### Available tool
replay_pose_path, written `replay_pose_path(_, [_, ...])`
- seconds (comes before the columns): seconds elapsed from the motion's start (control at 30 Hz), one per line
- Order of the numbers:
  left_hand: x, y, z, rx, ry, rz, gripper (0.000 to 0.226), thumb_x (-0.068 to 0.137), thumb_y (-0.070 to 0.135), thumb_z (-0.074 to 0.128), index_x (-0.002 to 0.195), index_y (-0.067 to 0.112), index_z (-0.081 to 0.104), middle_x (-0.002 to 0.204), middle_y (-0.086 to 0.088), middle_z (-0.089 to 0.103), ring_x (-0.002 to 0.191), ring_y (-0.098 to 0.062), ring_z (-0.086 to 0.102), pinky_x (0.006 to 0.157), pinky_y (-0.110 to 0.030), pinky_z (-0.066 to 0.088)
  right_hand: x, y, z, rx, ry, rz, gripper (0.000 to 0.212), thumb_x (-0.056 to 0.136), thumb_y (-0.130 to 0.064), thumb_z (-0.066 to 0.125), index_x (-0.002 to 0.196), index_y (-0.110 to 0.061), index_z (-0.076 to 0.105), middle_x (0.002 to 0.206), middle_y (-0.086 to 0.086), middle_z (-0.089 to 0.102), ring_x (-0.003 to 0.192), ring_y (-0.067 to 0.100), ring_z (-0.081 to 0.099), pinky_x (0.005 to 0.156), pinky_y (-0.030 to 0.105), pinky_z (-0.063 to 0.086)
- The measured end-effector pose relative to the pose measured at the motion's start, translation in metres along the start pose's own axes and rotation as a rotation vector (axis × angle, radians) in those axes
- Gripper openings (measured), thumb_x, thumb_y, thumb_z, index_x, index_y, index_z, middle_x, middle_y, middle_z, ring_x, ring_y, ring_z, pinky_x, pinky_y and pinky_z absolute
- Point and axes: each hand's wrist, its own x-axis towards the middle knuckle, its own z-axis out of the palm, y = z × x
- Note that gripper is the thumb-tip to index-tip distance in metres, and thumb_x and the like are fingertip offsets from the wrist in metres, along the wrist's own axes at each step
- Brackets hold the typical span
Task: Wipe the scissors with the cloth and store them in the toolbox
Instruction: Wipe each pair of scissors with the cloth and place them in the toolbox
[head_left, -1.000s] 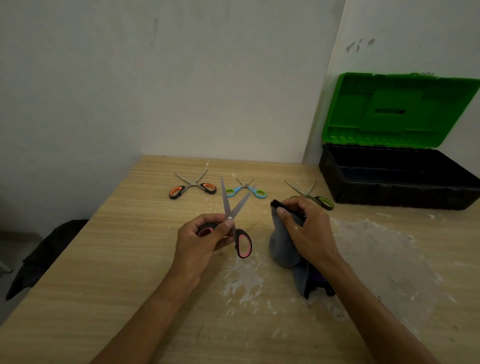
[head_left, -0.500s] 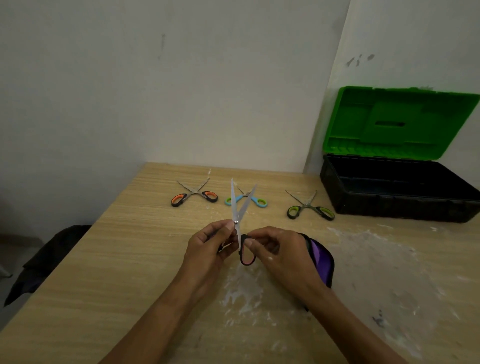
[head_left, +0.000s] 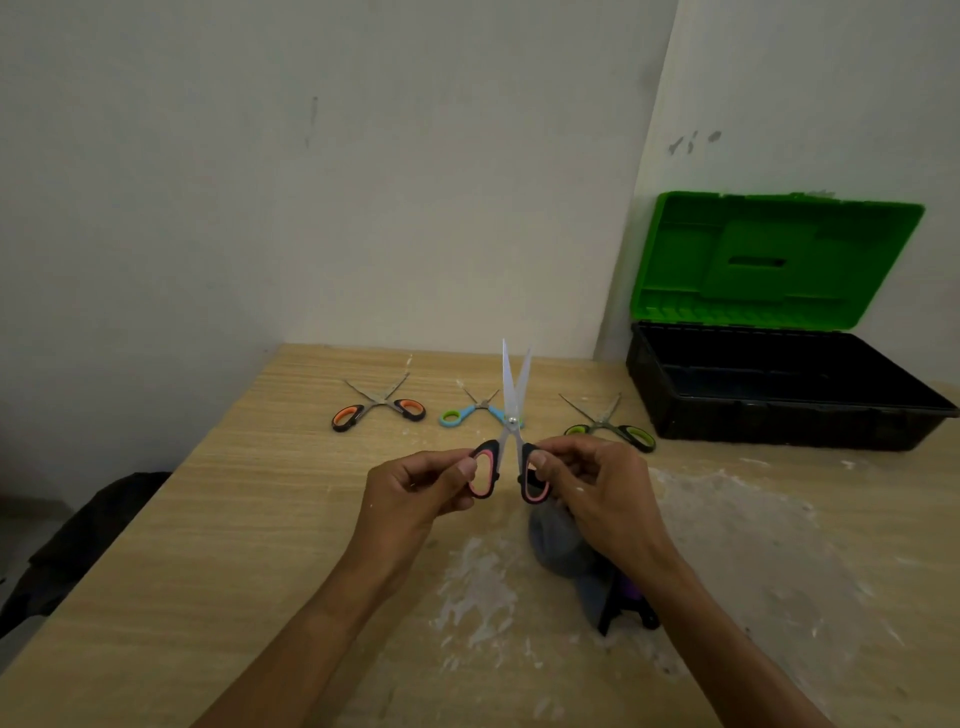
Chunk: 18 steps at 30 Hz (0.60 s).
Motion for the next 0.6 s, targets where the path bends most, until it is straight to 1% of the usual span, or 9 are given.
replay_pose_path(0.07, [0.002,0.001,0.004,0.003,-0.007,0.016,0.029,0.08,0.025,0.077,0.104,0.009,0.08,0.093,-0.008,0.081,0.08,-0.014,0.076,0.069,-0.022,0.059,0.0,0.0,0.0,0.01,0.016,-0.007,0.016,0.087,-0.023,0.071,0.087,-0.039,0.067,0.076,-0.008,0.073,0.071,0.005,0.069,0.066,0.024,0.059])
replay_pose_path(0.17, [0.001,-0.001,0.01,-0.017,-0.005,0.025,0.027,0.079,0.025,0.078,0.101,0.01,0.081,0.093,-0.009,0.08,0.08,-0.016,0.076,0.068,-0.023,0.059,-0.002,0.002,0.001,0.031,0.03,-0.004,0.017,0.086,-0.022,0.071,0.087,-0.038,0.066,0.077,-0.008,0.072,0.072,0.007,0.07,0.066,0.024,0.059])
replay_pose_path(0.27, [0.0,-0.005,0.018,-0.009,0.022,0.026,0.026,0.079,0.027,0.078,0.1,0.012,0.081,0.094,-0.009,0.08,0.082,-0.019,0.076,0.069,-0.024,0.06,-0.003,0.004,0.004,0.079,0.055,0.022,0.016,0.087,-0.02,0.07,0.087,-0.036,0.068,0.076,-0.007,0.073,0.07,0.008,0.07,0.061,0.021,0.057])
replay_pose_path(0.4, [0.006,-0.011,0.033,-0.036,0.077,0.02,0.016,0.088,0.016,0.074,0.102,0.011,0.08,0.092,-0.01,0.08,0.08,-0.017,0.075,0.069,-0.025,0.06,0.001,0.003,0.005,0.135,0.104,0.032,0.011,0.089,-0.021,0.07,0.088,-0.031,0.069,0.075,-0.01,0.073,0.063,0.007,0.068,0.054,0.015,0.052])
replay_pose_path(0.5, [0.009,-0.012,0.042,-0.032,0.07,0.043,0.016,0.088,0.015,0.073,0.102,0.012,0.08,0.091,-0.009,0.08,0.08,-0.018,0.076,0.069,-0.025,0.06,0.009,0.007,-0.006,0.039,0.067,0.07,0.012,0.089,-0.025,0.069,0.086,-0.036,0.067,0.075,-0.012,0.072,0.07,0.001,0.067,0.058,0.016,0.053])
replay_pose_path(0.57, [0.013,-0.009,0.049,-0.04,0.045,0.054,0.013,0.088,0.013,0.074,0.099,0.012,0.08,0.09,-0.009,0.081,0.08,-0.019,0.076,0.068,-0.025,0.061,0.016,0.011,-0.017,-0.002,0.055,0.065,0.008,0.09,-0.029,0.067,0.093,-0.036,0.069,0.083,-0.017,0.072,0.078,-0.003,0.066,0.066,0.013,0.053])
replay_pose_path(0.6, [0.016,-0.007,0.055,-0.039,0.03,0.055,0.011,0.089,0.011,0.073,0.097,0.013,0.081,0.088,-0.01,0.08,0.079,-0.02,0.076,0.068,-0.025,0.061,0.02,0.012,-0.023,0.008,0.064,0.056,0.01,0.091,-0.03,0.067,0.099,-0.034,0.071,0.086,-0.018,0.073,0.08,-0.003,0.067,0.069,0.012,0.052])
